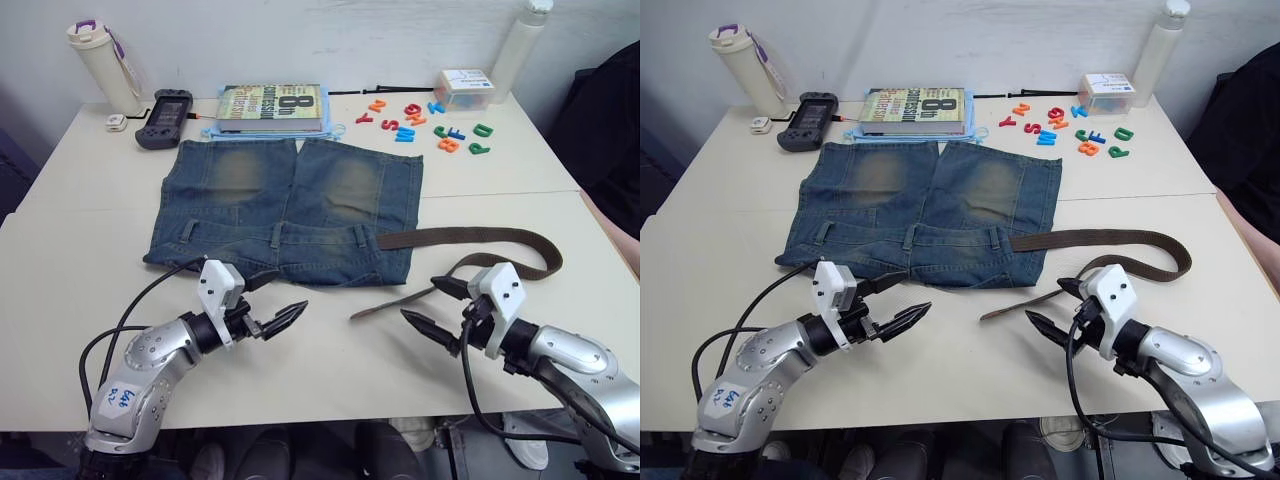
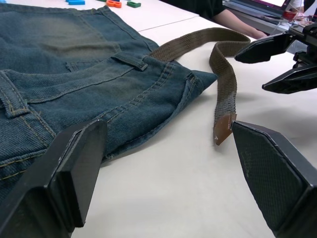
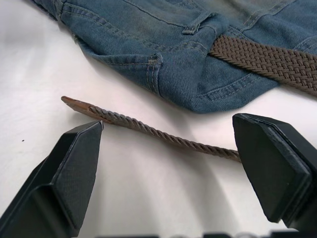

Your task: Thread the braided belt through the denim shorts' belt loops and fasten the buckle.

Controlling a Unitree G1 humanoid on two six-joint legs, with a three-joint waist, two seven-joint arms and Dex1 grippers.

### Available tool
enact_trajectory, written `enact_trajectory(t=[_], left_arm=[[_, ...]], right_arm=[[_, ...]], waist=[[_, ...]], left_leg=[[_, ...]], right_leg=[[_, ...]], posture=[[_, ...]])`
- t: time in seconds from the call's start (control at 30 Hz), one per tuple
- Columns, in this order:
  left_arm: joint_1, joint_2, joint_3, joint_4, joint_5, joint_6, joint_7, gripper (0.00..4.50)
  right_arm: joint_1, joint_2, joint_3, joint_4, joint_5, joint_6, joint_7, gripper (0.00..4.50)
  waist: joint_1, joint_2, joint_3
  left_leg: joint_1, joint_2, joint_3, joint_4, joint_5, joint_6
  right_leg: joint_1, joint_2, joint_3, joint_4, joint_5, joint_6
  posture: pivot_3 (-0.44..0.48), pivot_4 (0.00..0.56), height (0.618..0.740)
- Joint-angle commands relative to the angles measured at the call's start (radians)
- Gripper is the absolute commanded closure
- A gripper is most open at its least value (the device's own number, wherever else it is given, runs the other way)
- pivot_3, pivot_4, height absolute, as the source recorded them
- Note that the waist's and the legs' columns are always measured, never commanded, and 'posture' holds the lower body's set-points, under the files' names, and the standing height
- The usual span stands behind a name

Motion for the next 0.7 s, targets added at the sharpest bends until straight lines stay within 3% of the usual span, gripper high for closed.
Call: enact_trajectory(t=[0.03,0.7], left_arm=[[-0.008,0.001,-0.002,-0.003,-0.003,-0.021,-0.007,0.09],[-0.063,-0.006,-0.013,0.069,0.006,-0.043,-0.016,0.09]], right_arm=[[0.003,0.004,-0.013,-0.037,0.004,-0.021,-0.006,0.00],[-0.024,0.016,0.000,-0.015,-0.017,-0.044,-0.021,0.00]], waist=[[0.000,0.000,0.000],[0.001,0.000,0.000]], left_leg=[[0.000,0.000,0.000,0.000,0.000,0.000],[0.000,0.000,0.000,0.000,0.000,0.000]], right_leg=[[0.000,0.000,0.000,0.000,0.000,0.000],[0.000,0.000,0.000,0.000,0.000,0.000]], posture=[[0.000,0.150,0.740],[0.000,0.150,0.740]])
